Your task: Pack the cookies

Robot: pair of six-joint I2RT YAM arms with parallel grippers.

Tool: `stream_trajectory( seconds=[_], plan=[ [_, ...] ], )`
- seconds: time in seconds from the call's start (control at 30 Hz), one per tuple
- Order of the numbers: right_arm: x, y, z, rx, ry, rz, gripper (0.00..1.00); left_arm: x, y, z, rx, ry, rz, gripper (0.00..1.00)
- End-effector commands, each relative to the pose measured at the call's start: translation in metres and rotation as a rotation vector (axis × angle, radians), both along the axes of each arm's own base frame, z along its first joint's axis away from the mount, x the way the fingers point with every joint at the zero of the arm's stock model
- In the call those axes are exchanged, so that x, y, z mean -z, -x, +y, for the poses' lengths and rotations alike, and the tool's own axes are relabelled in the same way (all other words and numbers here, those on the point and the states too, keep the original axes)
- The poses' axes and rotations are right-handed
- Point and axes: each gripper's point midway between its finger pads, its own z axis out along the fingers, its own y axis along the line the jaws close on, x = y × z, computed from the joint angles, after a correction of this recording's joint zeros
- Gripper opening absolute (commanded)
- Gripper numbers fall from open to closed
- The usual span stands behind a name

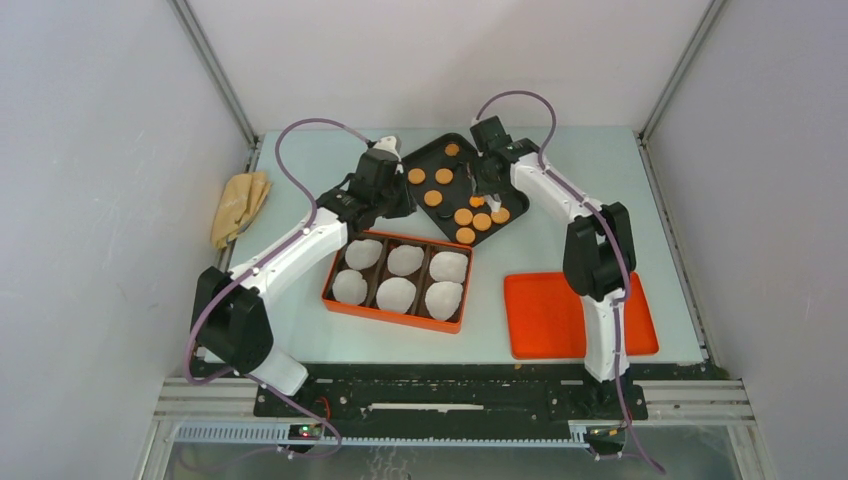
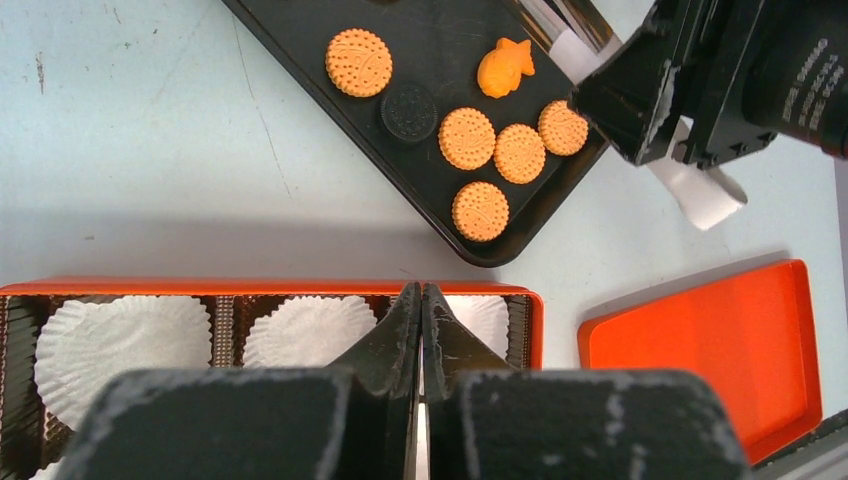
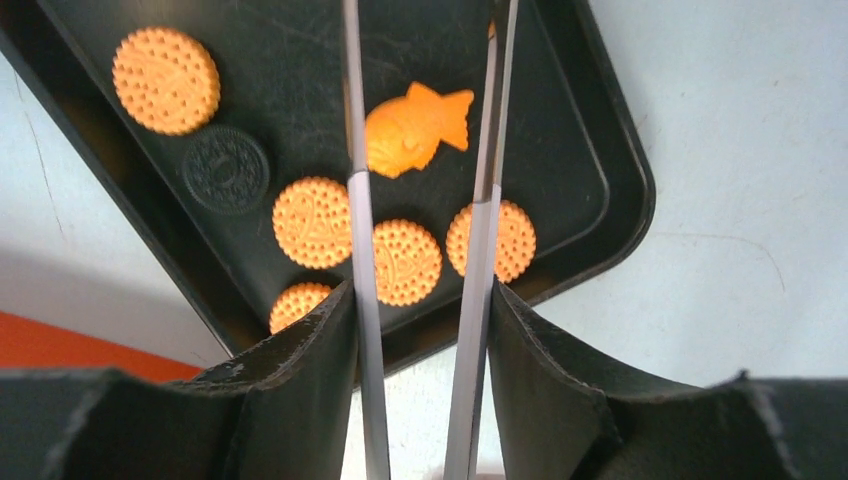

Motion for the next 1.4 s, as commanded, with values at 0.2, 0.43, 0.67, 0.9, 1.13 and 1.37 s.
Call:
stream_trajectory(
  seconds=[0.2, 0.43, 0.67, 0.9, 1.13, 1.37],
  plan=[
    [-0.005, -0.025, -0.013, 0.088, 0.085, -0.023, 0.34, 0.006, -0.004, -0.008, 0.045, 0.015, -0.004, 0.03],
    [-0.010, -0.017, -0.021, 0.091, 0.131, -0.024, 0.29, 0.013, -0.002, -0.016, 0.067, 0.043, 0.019, 0.01],
    [-0.052, 0.010, -0.013, 0.043, 0.069, -0.105, 0.17, -0.026, 0.002, 0.007, -0.004, 0.028, -0.060, 0.00],
    [-0.092, 0.068, -0.001, -0.052, -0.017, -0.150, 0.15, -0.054, -0.004, 0.065, -0.161, 0.155, -0.103, 0.01],
    [-0.128, 0.136, 0.040, -0.255, -0.113, -0.162, 0.13, -0.071, -0.027, 0.109, -0.285, 0.260, -0.132, 0.00],
    [-0.146, 0.194, 0.102, -0.489, -0.196, -0.144, 0.12, -0.072, -0.016, 0.128, -0.343, 0.217, -0.156, 0.00]
  ],
)
